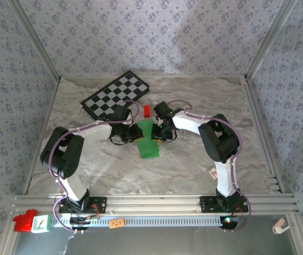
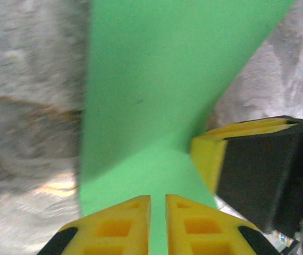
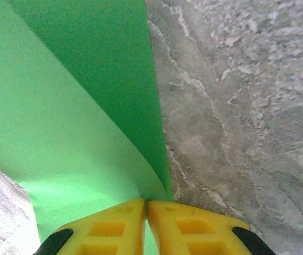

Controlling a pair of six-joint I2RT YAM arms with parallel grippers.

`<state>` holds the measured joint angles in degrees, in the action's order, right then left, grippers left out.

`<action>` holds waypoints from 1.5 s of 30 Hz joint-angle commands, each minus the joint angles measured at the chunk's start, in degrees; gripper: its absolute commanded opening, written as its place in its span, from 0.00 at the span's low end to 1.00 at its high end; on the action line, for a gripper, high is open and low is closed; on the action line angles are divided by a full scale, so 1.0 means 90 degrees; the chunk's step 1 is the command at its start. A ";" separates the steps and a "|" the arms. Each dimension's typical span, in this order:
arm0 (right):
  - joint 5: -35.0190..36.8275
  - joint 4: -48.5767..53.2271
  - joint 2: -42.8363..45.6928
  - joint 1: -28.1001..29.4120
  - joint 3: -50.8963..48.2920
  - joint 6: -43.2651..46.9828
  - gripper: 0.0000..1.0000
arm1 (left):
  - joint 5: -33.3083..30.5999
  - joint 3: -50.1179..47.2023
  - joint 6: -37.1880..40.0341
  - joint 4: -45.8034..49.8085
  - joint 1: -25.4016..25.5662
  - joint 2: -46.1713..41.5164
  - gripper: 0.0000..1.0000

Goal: Fold a paper plane with a square sheet of paper (pick it up from the middle)
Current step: First fold the square sheet of paper in half at the center of the table.

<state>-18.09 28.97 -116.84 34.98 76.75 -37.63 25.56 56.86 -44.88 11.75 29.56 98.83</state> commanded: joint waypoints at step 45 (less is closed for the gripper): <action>0.1980 0.1554 -0.0920 -0.0096 -0.0416 0.0880 0.18 | 0.0014 0.0608 0.0598 -0.0347 -0.0734 0.1514 0.15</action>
<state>-15.18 31.40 -117.32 35.18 78.28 -31.14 30.44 61.52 -42.68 4.12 25.28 111.13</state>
